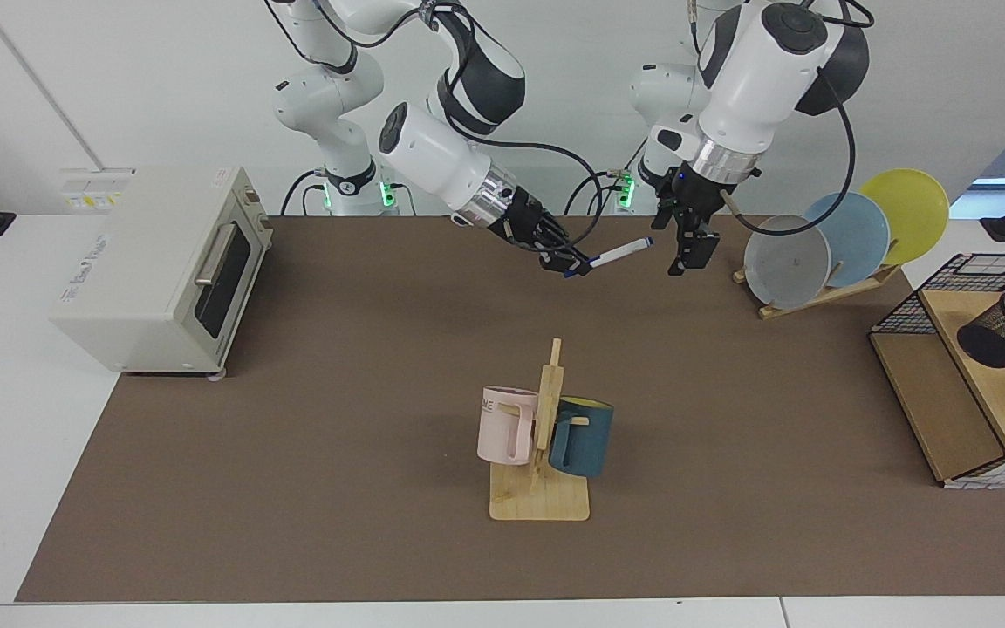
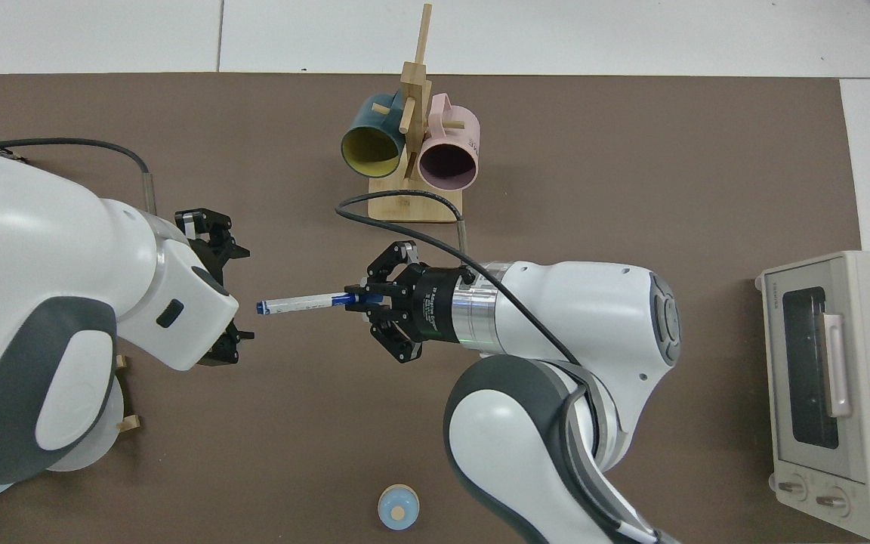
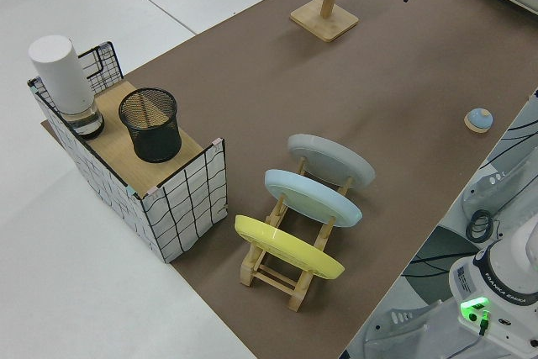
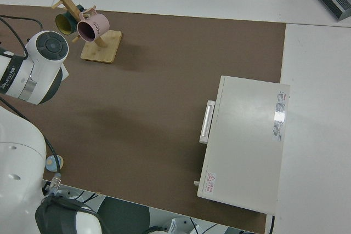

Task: Put markers into pen holder
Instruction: 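Grasp the marker's free end with the left gripper while the right gripper holds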

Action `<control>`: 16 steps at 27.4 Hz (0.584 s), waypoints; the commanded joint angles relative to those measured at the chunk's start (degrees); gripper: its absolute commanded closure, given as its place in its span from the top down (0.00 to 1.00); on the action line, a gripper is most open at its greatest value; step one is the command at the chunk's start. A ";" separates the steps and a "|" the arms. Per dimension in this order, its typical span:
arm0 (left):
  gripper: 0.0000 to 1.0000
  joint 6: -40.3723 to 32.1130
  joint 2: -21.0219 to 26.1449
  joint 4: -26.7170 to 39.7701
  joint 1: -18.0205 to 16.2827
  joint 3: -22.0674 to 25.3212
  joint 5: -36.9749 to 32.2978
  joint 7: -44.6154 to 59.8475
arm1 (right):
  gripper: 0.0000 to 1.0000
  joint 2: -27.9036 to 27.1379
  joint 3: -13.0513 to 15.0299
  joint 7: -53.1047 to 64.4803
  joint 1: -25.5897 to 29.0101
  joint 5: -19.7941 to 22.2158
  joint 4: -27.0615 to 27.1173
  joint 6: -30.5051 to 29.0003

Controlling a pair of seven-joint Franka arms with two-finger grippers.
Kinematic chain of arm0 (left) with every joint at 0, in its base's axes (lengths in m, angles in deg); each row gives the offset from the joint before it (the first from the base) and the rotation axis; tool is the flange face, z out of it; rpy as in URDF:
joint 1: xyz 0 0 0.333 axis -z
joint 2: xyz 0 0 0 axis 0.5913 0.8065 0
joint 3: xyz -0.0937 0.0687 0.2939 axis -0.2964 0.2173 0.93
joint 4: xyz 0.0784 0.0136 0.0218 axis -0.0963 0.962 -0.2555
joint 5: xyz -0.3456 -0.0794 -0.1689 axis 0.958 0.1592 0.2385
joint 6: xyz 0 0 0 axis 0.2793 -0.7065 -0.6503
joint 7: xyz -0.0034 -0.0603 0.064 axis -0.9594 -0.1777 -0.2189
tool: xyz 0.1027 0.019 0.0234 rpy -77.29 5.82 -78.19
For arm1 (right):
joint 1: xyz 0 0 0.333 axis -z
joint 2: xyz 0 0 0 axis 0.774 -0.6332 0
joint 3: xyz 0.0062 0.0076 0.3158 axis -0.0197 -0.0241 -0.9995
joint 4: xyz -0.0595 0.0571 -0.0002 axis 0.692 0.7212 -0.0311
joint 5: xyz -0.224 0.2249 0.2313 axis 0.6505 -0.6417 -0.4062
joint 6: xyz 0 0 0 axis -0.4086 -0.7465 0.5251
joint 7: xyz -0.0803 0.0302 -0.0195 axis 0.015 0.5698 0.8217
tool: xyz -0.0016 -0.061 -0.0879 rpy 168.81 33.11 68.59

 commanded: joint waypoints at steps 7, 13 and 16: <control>0.64 -0.42 -0.65 0.33 0.94 -2.13 -0.17 -0.54 | 0.00 -0.61 0.30 -1.65 -1.92 -2.12 0.74 -2.81; 0.00 -0.95 -0.65 0.42 0.94 -2.30 -0.17 0.16 | 0.00 -0.61 0.30 -1.57 -1.92 -2.03 0.74 -2.81; 0.00 -1.04 -0.74 0.42 0.85 -2.22 -0.26 1.47 | 0.00 -0.61 0.30 -1.57 -1.92 -2.03 0.74 -2.81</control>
